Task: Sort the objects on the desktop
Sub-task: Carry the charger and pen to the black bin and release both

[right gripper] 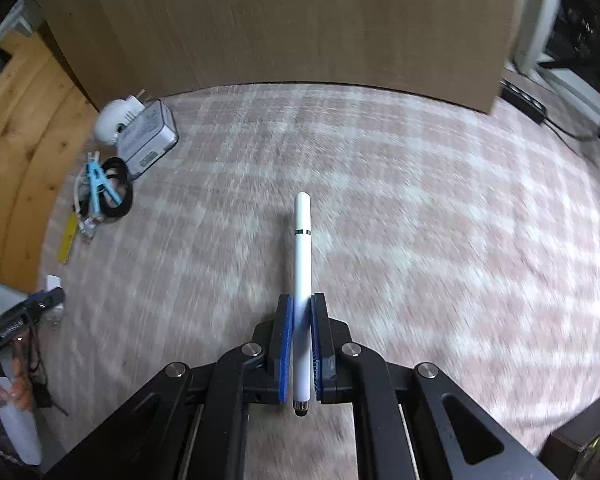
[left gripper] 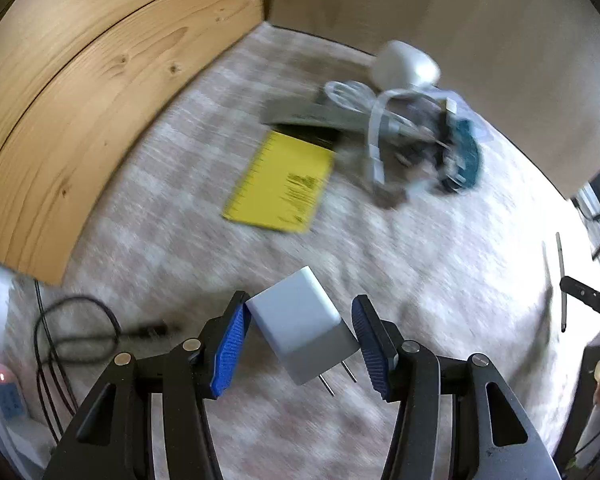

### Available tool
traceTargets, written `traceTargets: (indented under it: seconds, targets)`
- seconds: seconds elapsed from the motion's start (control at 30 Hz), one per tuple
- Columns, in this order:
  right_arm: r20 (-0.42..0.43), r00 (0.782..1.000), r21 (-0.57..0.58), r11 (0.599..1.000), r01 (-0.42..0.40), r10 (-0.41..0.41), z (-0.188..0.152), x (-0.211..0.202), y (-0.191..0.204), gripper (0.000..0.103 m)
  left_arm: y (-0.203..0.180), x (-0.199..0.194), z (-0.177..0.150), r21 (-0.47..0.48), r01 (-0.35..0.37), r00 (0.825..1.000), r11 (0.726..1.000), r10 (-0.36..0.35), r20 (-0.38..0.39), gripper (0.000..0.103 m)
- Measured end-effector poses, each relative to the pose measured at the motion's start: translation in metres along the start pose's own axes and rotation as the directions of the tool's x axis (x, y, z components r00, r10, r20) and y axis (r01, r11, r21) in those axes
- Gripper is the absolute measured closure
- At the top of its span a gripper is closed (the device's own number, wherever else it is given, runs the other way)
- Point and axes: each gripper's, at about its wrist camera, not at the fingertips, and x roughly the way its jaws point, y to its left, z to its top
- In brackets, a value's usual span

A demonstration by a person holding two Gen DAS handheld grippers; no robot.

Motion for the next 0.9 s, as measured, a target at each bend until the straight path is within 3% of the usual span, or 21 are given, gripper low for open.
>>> traceTargets:
  seconds: [0.27, 0.43, 0.47, 0.63, 0.9]
  targets:
    - [0.054, 0.997, 0.017, 0.998, -0.054, 0.053, -0.057, -0.051, -0.028, 0.095, -0.054, -0.046, -0.058, 0.117, 0.060, 0.998, 0.991, -0.063, 0.021, 0.047]
    - [0.099, 0.993, 0.006, 0.998, -0.060, 0.059, -0.085, -0.088, -0.047, 0.095, -0.117, -0.053, -0.062, 0.214, 0.113, 0.992, 0.970, -0.122, 0.028, 0.047]
    - [0.110, 0.992, 0.010, 0.998, -0.062, 0.061, -0.091, -0.097, -0.053, 0.095, -0.131, -0.040, -0.051, 0.235, 0.123, 0.991, 0.964, -0.133, 0.029, 0.047]
    - [0.150, 0.988, 0.040, 0.998, -0.051, 0.044, -0.118, -0.137, -0.093, 0.095, -0.209, -0.041, -0.058, 0.333, 0.192, 0.978, 0.923, -0.209, 0.017, 0.047]
    - [0.187, 0.982, 0.115, 0.993, -0.007, -0.015, -0.163, -0.185, -0.165, 0.095, -0.319, -0.055, -0.095, 0.466, 0.286, 0.951, 0.837, -0.309, -0.028, 0.047]
